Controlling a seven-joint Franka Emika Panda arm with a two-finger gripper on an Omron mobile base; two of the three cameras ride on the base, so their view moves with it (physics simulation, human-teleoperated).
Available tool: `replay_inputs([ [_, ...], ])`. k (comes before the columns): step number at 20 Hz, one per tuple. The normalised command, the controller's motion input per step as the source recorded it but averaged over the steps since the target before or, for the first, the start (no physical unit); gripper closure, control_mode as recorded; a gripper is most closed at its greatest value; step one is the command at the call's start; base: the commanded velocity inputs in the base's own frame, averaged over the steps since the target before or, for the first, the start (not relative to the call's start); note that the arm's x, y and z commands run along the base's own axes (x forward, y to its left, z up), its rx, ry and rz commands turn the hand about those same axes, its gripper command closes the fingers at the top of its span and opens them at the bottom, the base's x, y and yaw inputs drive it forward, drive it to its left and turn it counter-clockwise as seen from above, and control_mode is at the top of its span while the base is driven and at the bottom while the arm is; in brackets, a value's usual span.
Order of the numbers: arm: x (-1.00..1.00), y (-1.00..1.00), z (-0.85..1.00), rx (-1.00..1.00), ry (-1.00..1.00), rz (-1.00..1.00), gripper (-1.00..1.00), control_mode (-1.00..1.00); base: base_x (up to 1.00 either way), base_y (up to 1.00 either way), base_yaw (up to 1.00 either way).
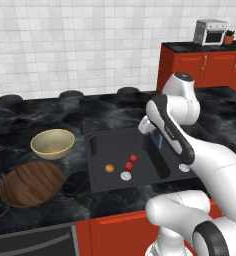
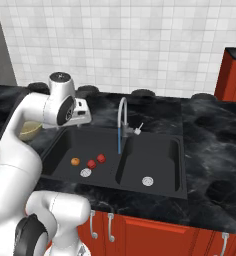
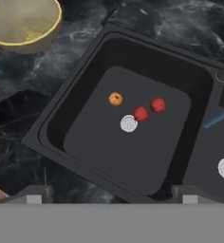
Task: Pick the bell peppers from the sink and place them in one bowl. Place the tangerine in the other bowl. Then turn off the sink faucet.
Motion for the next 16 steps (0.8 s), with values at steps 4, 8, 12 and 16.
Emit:
replay_inputs([
  [4, 0.03, 0.17, -0.28, -0.17, 0.00, 0.22, -1.00, -1.00, 0.00, 0.00, 0.00],
  [8, 0.02, 0.19, -0.31, -0.08, 0.00, 0.20, -1.00, -1.00, 0.00, 0.00, 0.00],
  [12, 0.01, 0.13, -0.33, 0.00, -0.04, 0.17, -1.00, -1.00, 0.00, 0.00, 0.00],
  [16, 0.00, 0.16, -0.28, 0.00, -0.04, 0.08, -1.00, -1.00, 0.00, 0.00, 0.00],
])
